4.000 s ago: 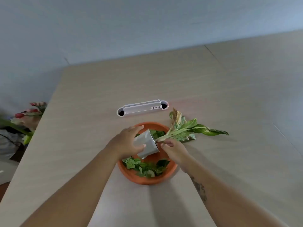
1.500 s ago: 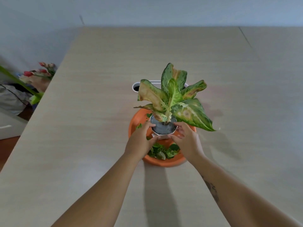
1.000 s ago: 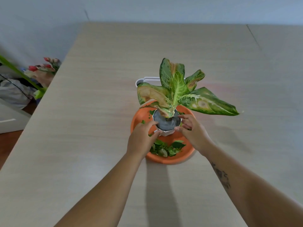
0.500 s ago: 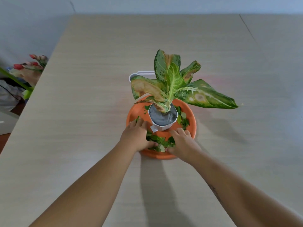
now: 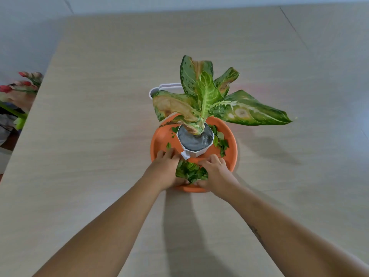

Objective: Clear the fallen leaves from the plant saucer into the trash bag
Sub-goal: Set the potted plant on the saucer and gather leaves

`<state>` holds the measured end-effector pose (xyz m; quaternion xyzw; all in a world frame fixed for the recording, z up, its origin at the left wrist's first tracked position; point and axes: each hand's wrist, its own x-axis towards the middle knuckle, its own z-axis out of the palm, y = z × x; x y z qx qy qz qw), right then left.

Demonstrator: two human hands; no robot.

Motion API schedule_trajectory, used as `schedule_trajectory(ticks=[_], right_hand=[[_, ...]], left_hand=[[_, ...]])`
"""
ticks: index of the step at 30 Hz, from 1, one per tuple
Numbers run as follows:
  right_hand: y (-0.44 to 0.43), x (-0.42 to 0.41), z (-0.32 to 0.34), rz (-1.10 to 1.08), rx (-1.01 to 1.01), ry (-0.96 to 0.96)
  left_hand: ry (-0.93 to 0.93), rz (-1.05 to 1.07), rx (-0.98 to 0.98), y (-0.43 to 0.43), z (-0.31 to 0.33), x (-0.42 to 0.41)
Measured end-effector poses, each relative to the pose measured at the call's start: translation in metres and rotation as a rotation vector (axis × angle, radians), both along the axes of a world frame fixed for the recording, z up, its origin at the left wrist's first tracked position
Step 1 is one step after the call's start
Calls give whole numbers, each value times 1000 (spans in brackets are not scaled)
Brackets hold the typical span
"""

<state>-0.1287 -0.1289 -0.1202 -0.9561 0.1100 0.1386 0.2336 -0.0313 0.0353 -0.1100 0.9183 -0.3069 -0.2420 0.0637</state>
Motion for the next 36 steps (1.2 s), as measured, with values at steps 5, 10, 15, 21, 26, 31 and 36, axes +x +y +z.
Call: schedule_trajectory(ticks=[5, 10, 15, 21, 26, 31, 36], right_hand=[[0, -2, 0, -21, 33, 26], [0, -6, 3, -48, 21, 6], [10, -3, 6, -37, 20, 44], [8, -7, 9, -116, 31, 10], [19, -5, 7, -143, 4, 54], [22, -6, 4, -199, 87, -40], [20, 1, 12, -303, 102, -37]], left_hand=[[1, -52, -59, -2, -1, -3], [70, -52, -97, 2, -1, 0], [100, -46, -141, 6, -3, 6], [53, -47, -188, 10, 2, 10], [94, -59, -100, 7, 3, 13], [158, -33, -193, 4, 1, 12], [234, 8, -163, -1, 11, 19]])
